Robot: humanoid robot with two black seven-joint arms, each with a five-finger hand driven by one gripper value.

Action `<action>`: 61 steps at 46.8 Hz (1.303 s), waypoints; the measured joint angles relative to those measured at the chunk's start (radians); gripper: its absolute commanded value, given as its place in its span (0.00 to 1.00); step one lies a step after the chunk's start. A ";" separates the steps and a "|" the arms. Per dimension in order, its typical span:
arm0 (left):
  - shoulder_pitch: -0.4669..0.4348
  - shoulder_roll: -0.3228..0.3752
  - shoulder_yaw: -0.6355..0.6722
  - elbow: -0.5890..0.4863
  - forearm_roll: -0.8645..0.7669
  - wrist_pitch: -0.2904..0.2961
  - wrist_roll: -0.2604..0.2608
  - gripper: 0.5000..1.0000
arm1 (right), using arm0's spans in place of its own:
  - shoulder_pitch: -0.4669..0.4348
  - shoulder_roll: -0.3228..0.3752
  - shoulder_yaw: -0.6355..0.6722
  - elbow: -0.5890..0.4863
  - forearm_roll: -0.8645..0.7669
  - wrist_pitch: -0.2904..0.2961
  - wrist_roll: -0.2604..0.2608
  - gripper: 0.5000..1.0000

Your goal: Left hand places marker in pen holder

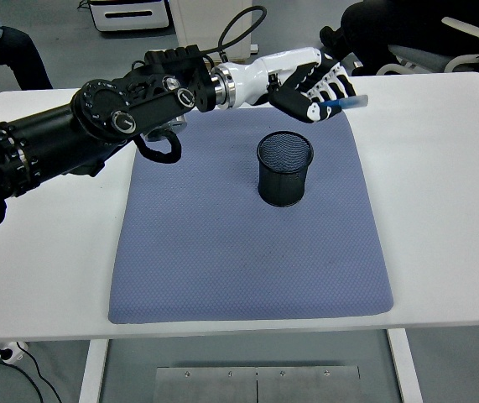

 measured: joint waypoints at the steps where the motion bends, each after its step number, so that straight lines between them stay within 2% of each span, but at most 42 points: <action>1: 0.001 0.000 0.000 -0.005 -0.004 -0.001 0.002 0.00 | 0.000 0.000 0.000 0.000 0.000 0.000 0.000 1.00; 23: 0.053 0.014 0.003 -0.054 -0.035 -0.002 0.032 0.00 | 0.000 0.000 -0.001 0.001 0.000 0.000 0.000 1.00; 56: 0.110 0.015 -0.001 -0.054 -0.060 0.016 0.030 0.00 | 0.000 0.000 0.000 0.000 0.000 0.000 0.000 1.00; 57: 0.110 0.015 -0.001 -0.054 -0.060 0.018 0.030 0.01 | 0.000 0.000 0.000 0.001 0.000 0.000 0.000 1.00; 61: 0.110 0.015 -0.001 -0.054 -0.060 0.029 0.030 0.17 | 0.000 0.000 0.000 0.001 0.000 0.000 0.000 1.00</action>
